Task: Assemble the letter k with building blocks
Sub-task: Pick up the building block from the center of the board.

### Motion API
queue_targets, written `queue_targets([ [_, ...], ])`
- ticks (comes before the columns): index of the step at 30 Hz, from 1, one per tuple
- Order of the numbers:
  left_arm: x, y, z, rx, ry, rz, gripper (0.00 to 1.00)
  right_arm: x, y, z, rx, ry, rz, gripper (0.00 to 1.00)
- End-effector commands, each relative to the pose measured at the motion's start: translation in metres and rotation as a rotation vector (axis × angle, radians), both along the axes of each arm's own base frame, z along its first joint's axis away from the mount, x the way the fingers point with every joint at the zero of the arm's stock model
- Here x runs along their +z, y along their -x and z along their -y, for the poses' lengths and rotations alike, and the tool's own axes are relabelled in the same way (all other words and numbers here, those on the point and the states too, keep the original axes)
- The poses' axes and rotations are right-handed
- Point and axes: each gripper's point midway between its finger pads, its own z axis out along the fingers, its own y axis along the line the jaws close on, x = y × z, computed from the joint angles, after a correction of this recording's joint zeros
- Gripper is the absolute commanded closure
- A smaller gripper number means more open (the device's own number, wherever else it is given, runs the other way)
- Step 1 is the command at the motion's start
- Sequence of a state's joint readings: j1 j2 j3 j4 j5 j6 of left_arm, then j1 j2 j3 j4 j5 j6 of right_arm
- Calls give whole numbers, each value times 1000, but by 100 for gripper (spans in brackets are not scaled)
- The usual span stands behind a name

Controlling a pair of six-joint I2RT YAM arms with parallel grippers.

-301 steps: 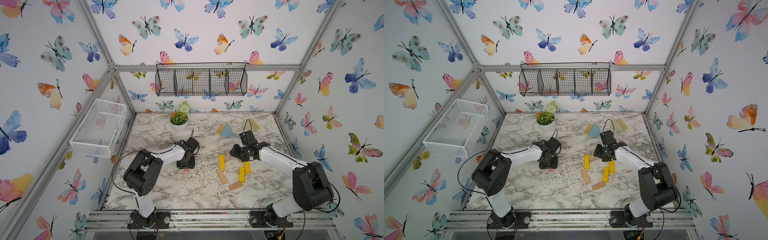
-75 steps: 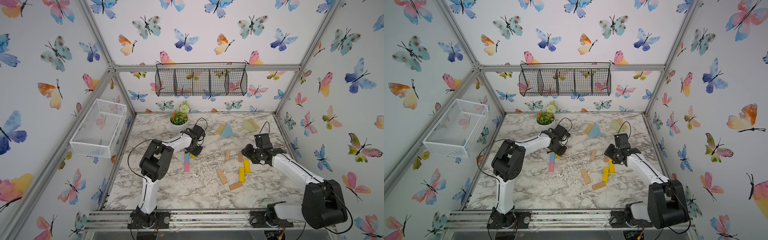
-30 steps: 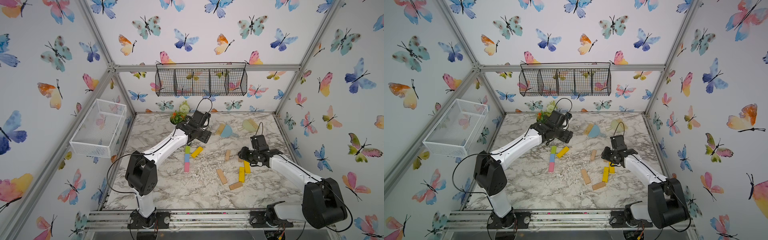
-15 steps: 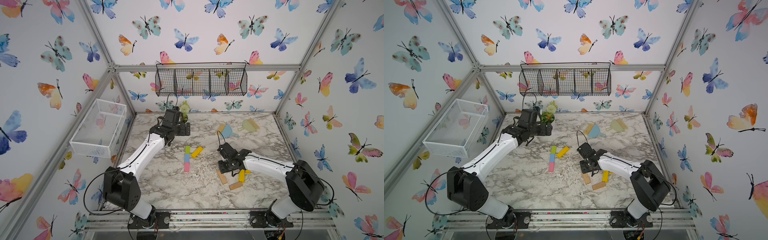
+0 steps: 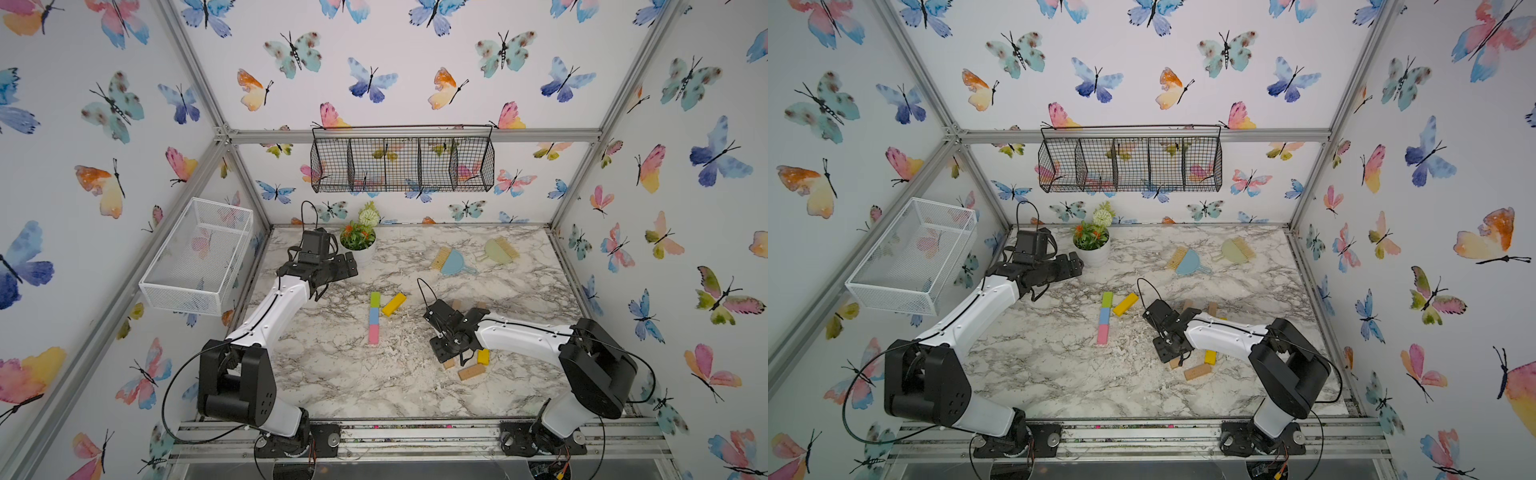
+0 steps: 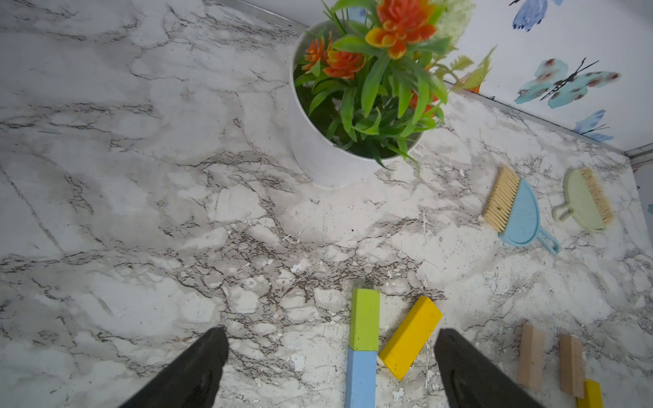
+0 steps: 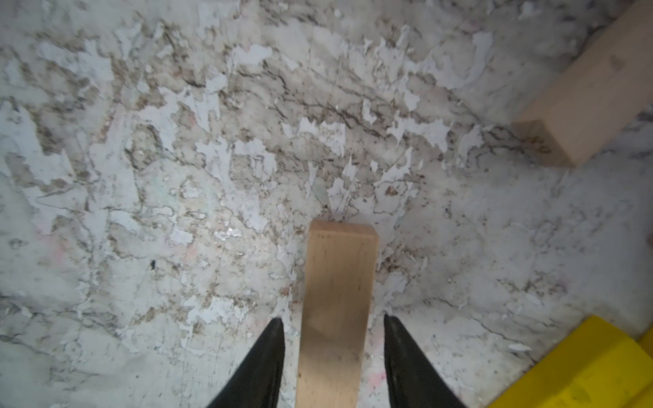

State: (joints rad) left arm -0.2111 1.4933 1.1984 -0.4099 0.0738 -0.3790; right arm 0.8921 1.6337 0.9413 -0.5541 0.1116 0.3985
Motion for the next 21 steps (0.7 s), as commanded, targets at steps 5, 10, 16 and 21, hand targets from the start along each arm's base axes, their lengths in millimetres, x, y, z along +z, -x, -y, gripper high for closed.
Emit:
queue_targets([
  [5,16,0,2,-10,25,40,6,-17,13,10,21,54,-45,52],
  [10,15,0,2,-9,23,35,6,-25,20,6,42,29,-80,53],
  [16,14,0,1,-9,20,32,6,-33,26,9,55,35,-101,54],
  [21,11,1,1,-8,18,23,6,-34,26,11,59,42,-99,62],
])
